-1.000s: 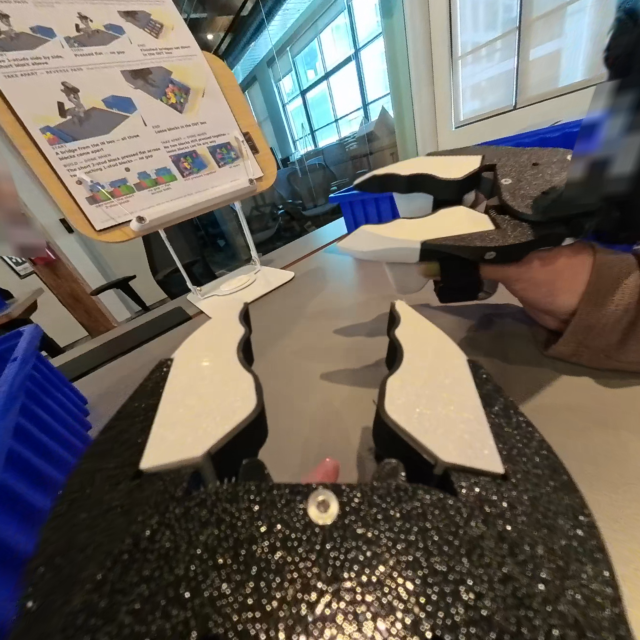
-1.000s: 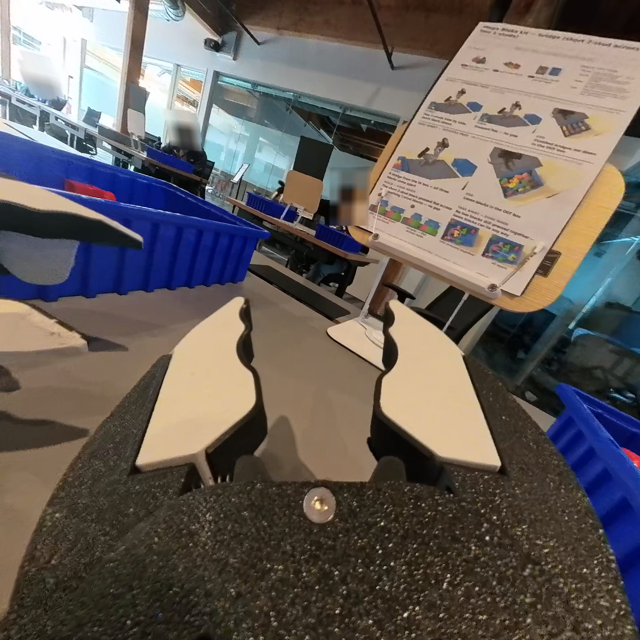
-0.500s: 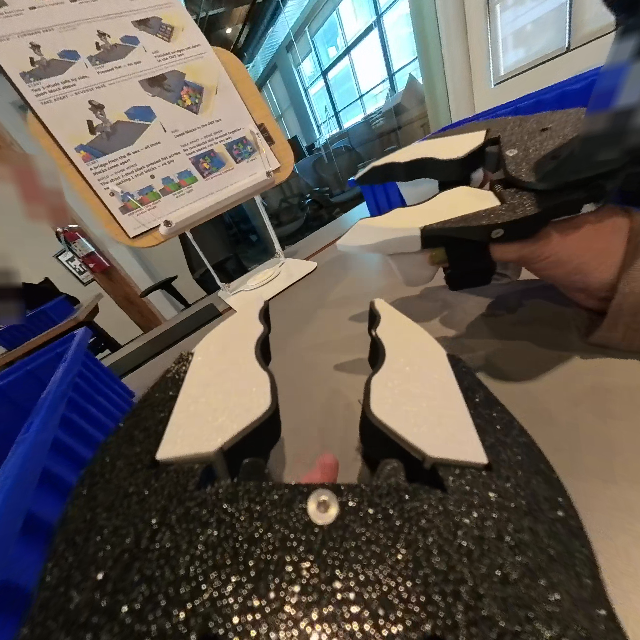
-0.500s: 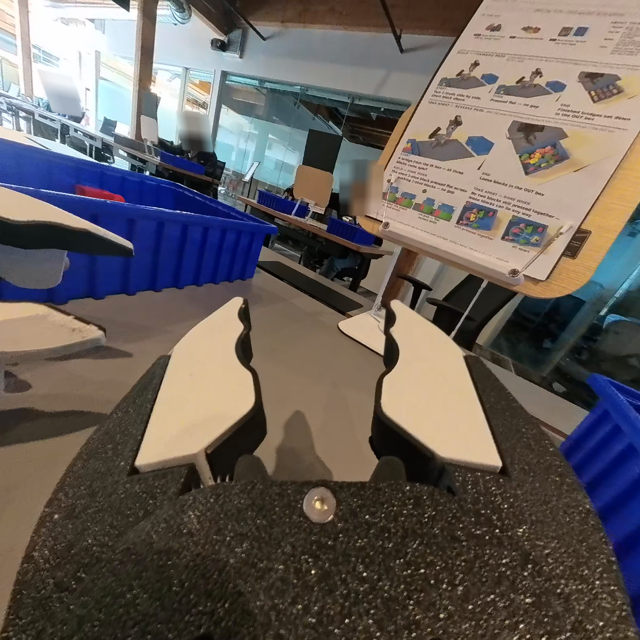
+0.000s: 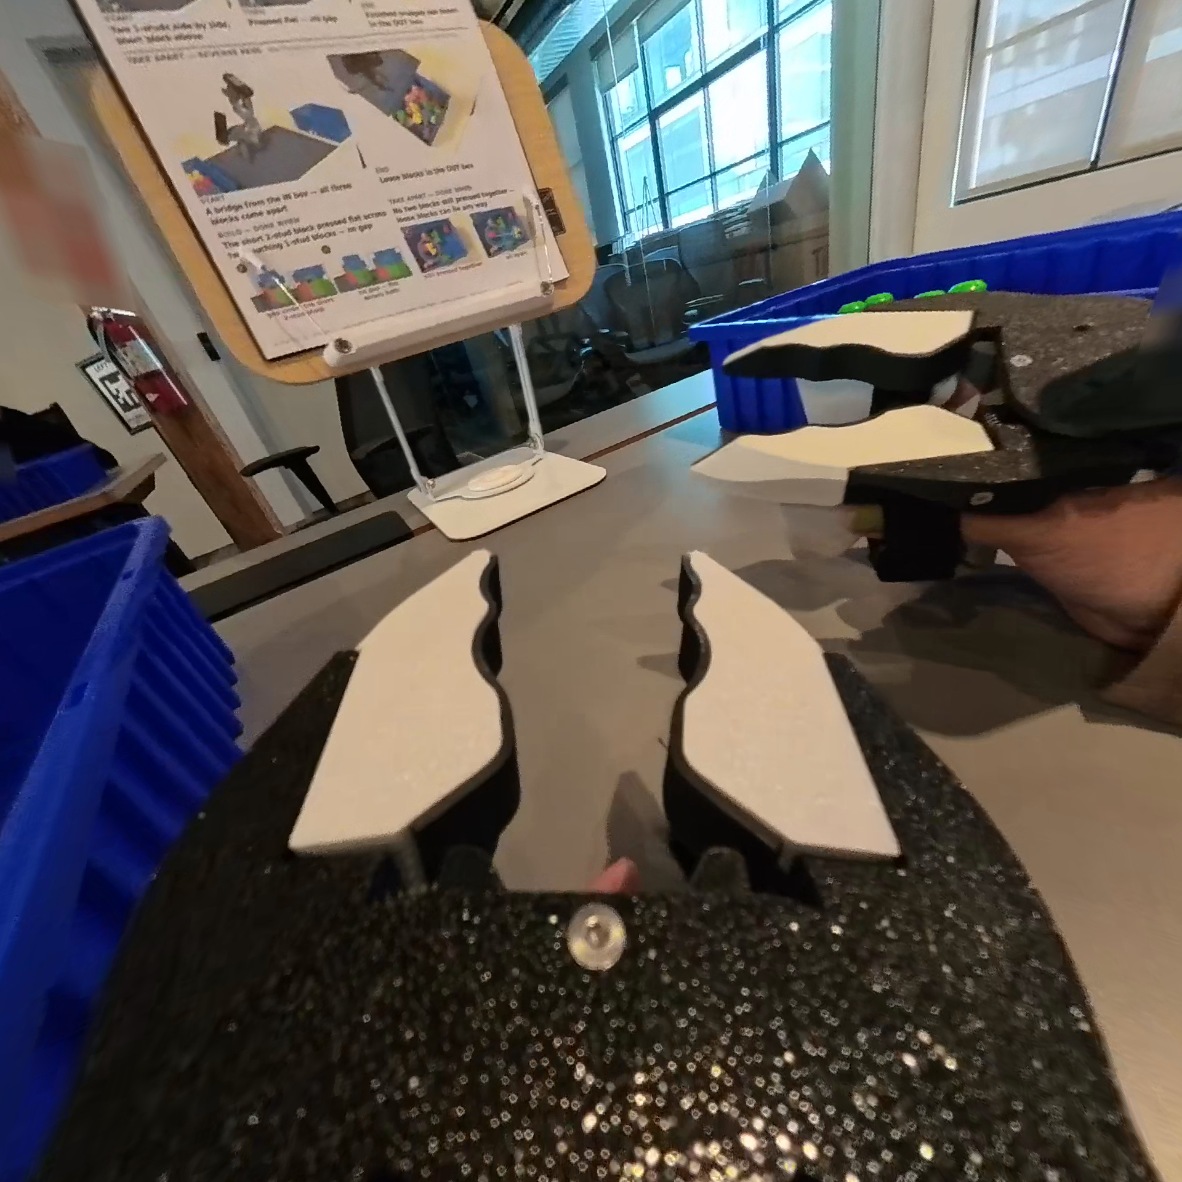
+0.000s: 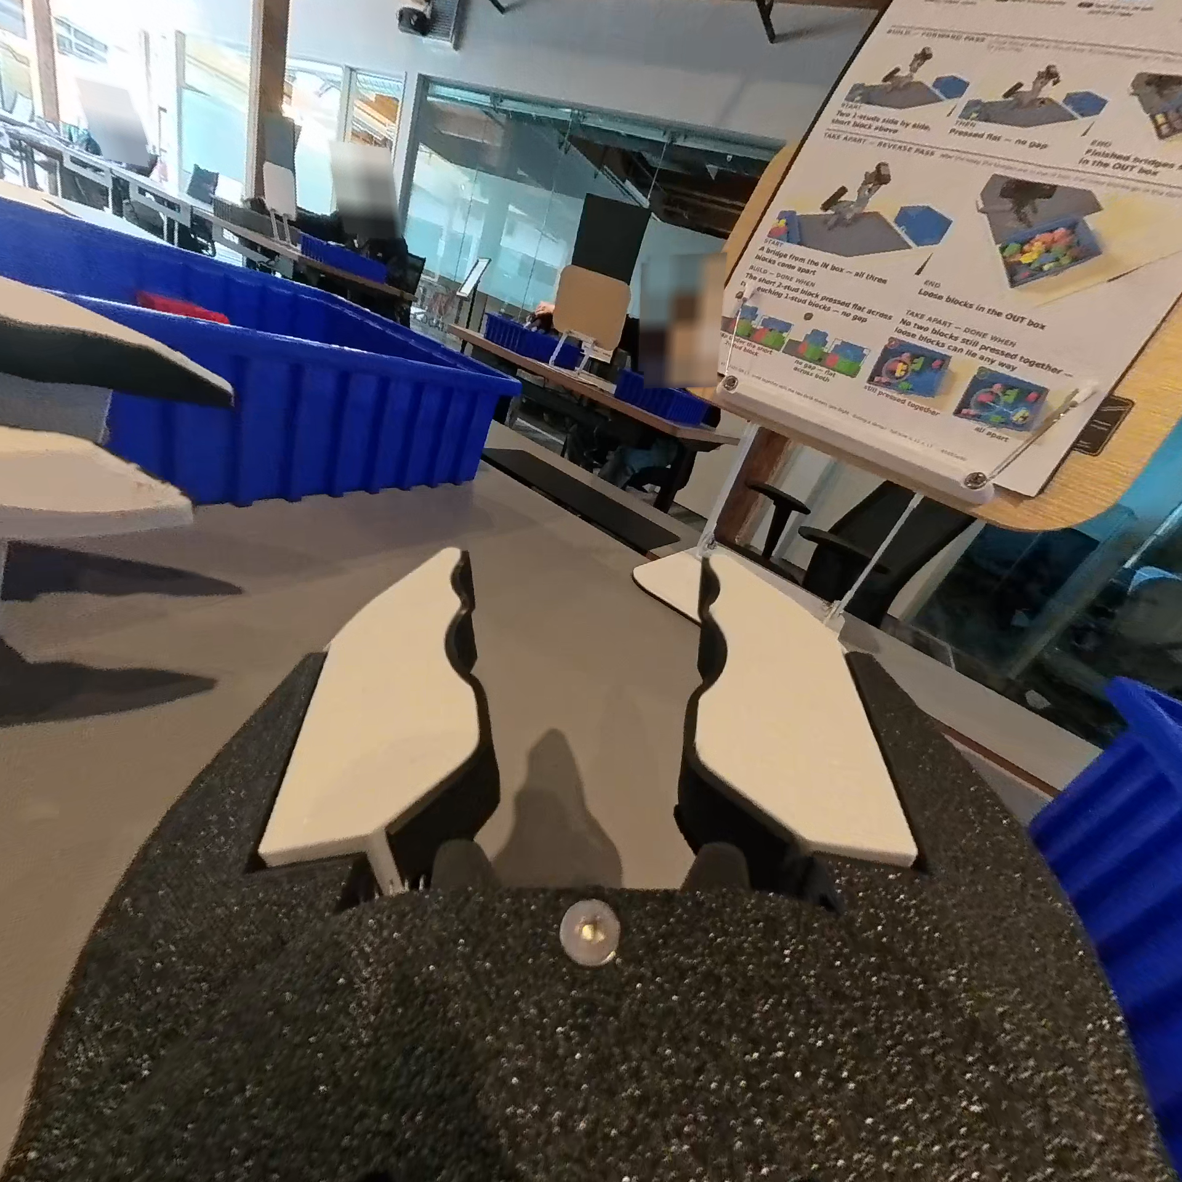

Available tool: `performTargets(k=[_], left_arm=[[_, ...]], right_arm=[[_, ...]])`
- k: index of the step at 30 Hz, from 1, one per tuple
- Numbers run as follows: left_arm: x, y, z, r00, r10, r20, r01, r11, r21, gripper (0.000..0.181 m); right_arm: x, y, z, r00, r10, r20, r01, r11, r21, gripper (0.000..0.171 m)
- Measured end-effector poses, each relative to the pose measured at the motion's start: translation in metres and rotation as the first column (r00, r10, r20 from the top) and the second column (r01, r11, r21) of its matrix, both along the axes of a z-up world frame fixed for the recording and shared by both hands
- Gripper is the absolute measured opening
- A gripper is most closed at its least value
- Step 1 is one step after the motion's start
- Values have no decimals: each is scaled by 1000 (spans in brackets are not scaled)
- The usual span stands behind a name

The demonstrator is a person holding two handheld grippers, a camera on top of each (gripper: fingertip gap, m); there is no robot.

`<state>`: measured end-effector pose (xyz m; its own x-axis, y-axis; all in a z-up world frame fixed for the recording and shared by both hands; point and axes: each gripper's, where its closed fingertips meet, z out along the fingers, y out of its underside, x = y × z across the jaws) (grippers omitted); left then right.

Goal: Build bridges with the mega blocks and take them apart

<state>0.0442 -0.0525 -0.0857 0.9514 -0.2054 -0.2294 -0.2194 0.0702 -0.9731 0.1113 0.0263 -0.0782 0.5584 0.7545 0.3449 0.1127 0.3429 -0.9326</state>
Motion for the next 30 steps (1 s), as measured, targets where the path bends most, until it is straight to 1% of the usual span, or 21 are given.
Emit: performTargets(k=[3, 5, 7, 8, 10, 11, 14, 16, 18, 20, 22, 23, 24, 25, 26, 30], left_arm=[[2, -4, 4, 1000, -23, -6, 23, 1000, 10, 55], [9, -12, 16, 998, -53, -23, 54, 997, 61, 55], [15, -26, 39, 997, -72, -31, 75, 988, 135, 53], [15, -34, 52, 997, -71, -17, 73, 983, 166, 47], [8, -51, 77, 997, -73, 40, 64, 977, 204, 37], [2, -58, 87, 995, -77, 71, 61, 977, 204, 36], [-33, -73, 105, 990, -31, 139, 12, 991, 136, 34], [-65, -80, 107, 987, 4, 158, -13, 998, 60, 29], [-103, -86, 109, 985, 58, 165, -58, 998, -5, 29], [-146, -88, 103, 979, 135, 154, -118, 986, -117, 30], [-182, -85, 88, 972, 183, 149, -137, 952, -275, 38], [-194, -83, 77, 972, 183, 145, -121, 926, -356, 51], [-204, -80, 66, 974, 178, 140, -102, 895, -435, 72], [-213, -78, 54, 974, 186, 128, -96, 854, -511, 86], [-223, -76, 40, 974, 200, 102, -105, 807, -581, 88], [-252, -75, -13, 969, 245, -22, -167, 593, -788, 83]], right_arm=[[-1, -1, -1, 1000, 4, 8, -4, 1000, 2, 65], [-1, -1, -2, 1000, 8, 11, -8, 1000, 3, 64], [-3, -2, -3, 1000, 16, 20, -16, 1000, 0, 63], [-4, -2, -4, 999, 18, 29, -18, 1000, 4, 62], [-6, -4, -6, 999, 19, 51, -20, 1000, 18, 61], [-7, -5, -7, 998, 19, 61, -20, 999, 27, 60], [-9, -8, -6, 997, 18, 77, -22, 998, 54, 57], [-9, -9, -7, 996, 16, 82, -21, 998, 60, 57], [-10, -9, -7, 996, 18, 87, -23, 998, 61, 56], [-12, -10, -8, 995, 19, 97, -25, 998, 63, 56], [-13, -10, -9, 994, 17, 105, -25, 997, 73, 55], [-14, -10, -9, 994, 17, 109, -26, 997, 77, 55], [-14, -11, -9, 994, 18, 112, -27, 996, 81, 54], [-15, -11, -9, 993, 19, 115, -29, 996, 84, 54], [-15, -11, -9, 993, 20, 118, -30, 996, 86, 54], [-16, -11, -10, 991, 18, 131, -30, 995, 94, 52]])
